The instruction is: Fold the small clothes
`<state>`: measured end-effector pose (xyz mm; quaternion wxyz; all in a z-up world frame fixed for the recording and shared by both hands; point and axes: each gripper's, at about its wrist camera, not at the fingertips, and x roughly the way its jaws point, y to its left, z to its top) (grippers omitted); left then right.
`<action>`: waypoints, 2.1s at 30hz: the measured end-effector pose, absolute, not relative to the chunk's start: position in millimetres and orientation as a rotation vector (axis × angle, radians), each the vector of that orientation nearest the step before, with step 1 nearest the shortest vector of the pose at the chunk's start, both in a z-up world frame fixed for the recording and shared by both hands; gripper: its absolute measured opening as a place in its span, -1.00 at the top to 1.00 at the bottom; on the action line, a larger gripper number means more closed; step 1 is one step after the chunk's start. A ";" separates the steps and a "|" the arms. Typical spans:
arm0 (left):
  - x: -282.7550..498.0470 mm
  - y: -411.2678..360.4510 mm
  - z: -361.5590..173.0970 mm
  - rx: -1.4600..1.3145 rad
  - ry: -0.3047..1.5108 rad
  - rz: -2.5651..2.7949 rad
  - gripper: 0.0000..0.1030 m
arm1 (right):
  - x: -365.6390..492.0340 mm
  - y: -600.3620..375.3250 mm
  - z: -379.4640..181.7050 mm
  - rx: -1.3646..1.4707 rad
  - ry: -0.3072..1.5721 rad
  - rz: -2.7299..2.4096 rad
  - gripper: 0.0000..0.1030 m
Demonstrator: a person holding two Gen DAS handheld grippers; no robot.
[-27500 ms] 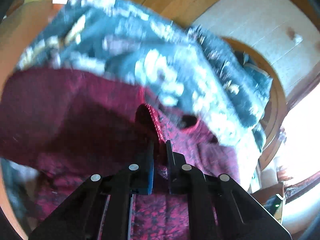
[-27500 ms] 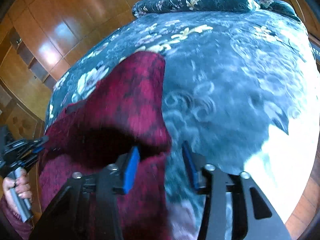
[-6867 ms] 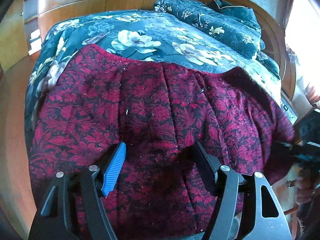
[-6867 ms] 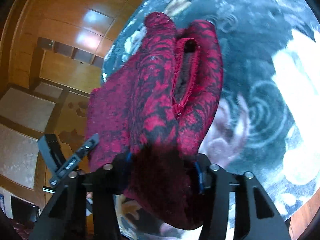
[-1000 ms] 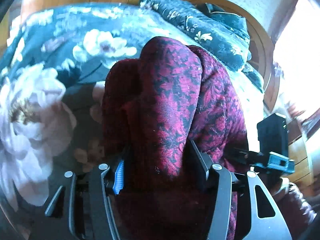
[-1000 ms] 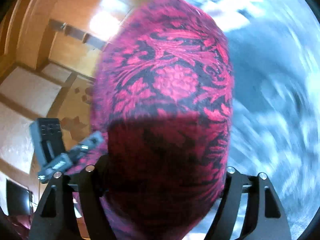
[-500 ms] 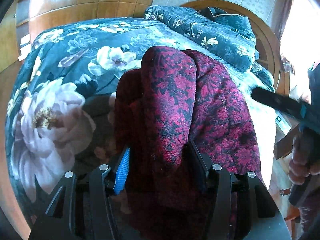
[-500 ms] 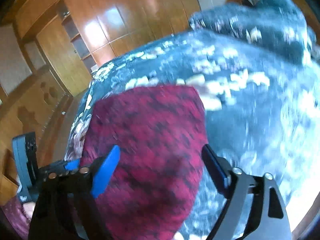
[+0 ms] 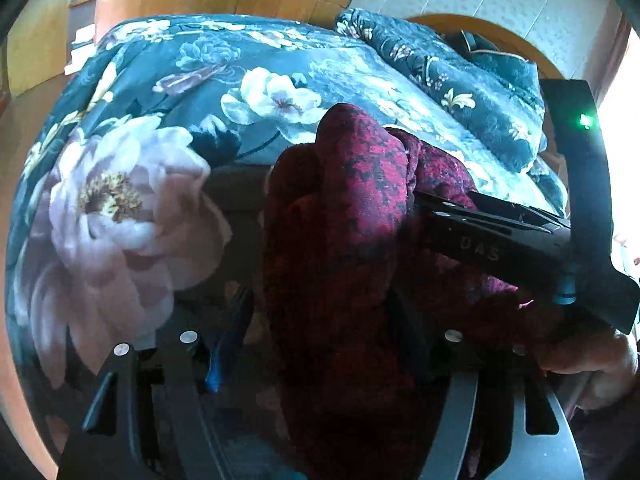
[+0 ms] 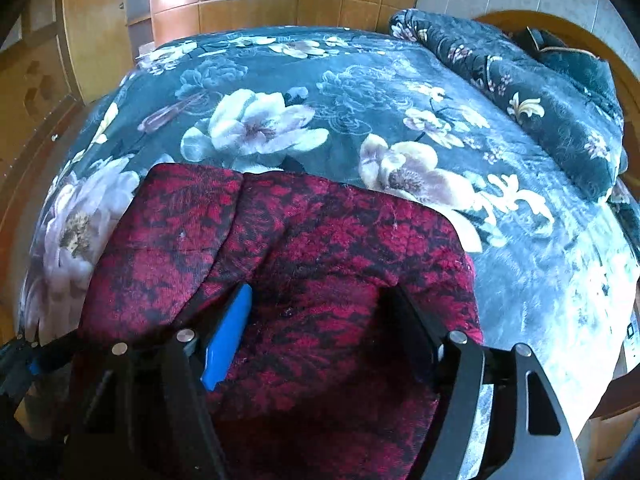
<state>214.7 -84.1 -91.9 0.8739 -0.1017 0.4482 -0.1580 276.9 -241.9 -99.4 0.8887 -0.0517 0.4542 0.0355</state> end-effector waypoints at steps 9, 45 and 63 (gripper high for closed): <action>180.6 -83.8 -58.3 -0.137 0.842 -0.246 -0.61 | 216.2 -268.7 -47.3 0.046 0.833 0.096 -0.69; 15.6 -55.8 -3.5 -0.033 0.630 -0.115 -0.92 | -22.0 -256.1 -13.7 0.108 0.675 -0.196 -0.96; 3.6 -48.0 5.1 -0.015 0.583 -0.053 -0.92 | -29.5 -241.9 -10.0 0.099 0.661 -0.163 -0.96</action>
